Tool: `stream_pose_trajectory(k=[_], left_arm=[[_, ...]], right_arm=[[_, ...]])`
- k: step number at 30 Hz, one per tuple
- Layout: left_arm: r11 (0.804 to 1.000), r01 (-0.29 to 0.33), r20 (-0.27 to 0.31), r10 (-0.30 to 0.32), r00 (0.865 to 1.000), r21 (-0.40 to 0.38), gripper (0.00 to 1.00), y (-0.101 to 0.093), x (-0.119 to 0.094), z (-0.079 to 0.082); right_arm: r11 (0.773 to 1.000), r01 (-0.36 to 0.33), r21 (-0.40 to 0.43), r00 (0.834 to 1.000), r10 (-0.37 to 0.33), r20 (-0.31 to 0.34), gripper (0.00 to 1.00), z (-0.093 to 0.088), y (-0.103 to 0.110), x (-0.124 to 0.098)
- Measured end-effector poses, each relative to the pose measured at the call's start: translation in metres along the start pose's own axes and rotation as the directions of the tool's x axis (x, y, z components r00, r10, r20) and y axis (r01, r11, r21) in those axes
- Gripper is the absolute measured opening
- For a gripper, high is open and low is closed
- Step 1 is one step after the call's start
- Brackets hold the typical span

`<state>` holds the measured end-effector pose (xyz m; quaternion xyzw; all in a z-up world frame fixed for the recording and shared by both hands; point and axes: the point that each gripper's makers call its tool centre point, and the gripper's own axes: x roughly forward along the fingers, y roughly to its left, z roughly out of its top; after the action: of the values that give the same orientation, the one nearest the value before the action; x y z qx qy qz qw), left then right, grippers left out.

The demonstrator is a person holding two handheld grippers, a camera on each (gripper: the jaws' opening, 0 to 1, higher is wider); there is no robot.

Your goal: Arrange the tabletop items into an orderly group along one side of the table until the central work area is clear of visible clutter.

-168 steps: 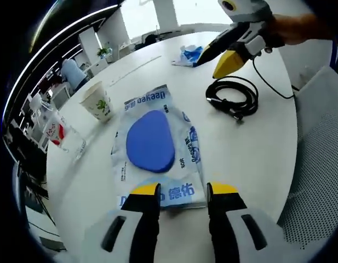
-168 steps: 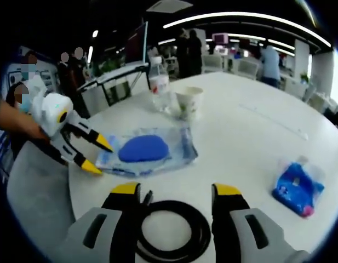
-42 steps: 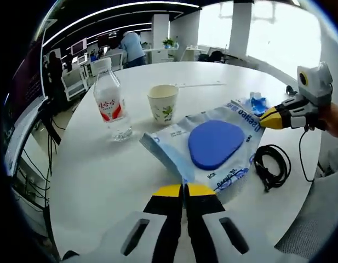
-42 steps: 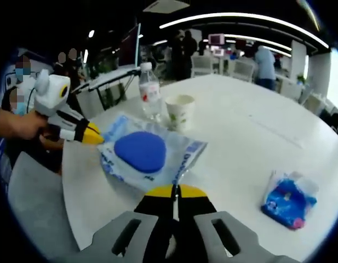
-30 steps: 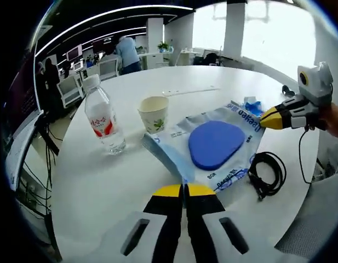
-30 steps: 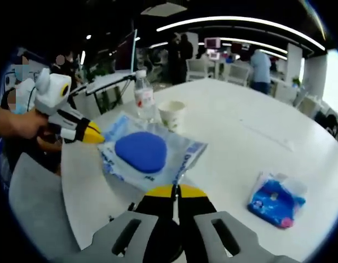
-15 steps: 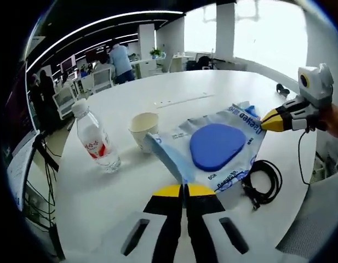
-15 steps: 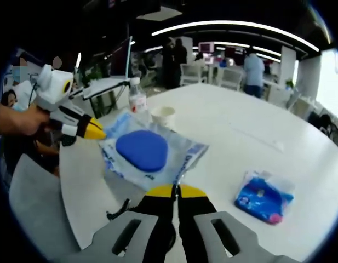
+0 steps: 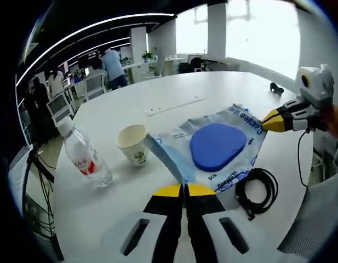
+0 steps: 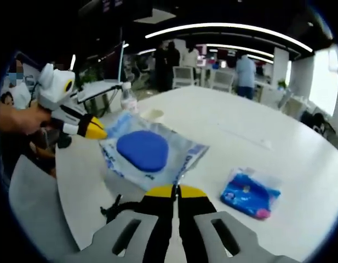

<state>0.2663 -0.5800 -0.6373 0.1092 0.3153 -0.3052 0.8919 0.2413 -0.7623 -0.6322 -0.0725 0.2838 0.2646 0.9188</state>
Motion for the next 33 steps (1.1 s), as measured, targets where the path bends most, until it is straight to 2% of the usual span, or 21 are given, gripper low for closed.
stream_pose_trajectory(k=[16, 33], left_arm=[[0.998, 0.042, 0.003, -0.042, 0.999, 0.042, 0.0, -0.011, 0.02, 0.019], [0.998, 0.054, 0.0, -0.054, 0.999, 0.036, 0.0, -0.001, 0.038, 0.026]], right_arm=[[0.999, 0.043, 0.013, 0.999, -0.043, 0.002, 0.0, -0.004, -0.022, -0.009], [0.999, 0.054, -0.006, 0.999, -0.054, -0.002, 0.0, 0.002, -0.035, 0.005]])
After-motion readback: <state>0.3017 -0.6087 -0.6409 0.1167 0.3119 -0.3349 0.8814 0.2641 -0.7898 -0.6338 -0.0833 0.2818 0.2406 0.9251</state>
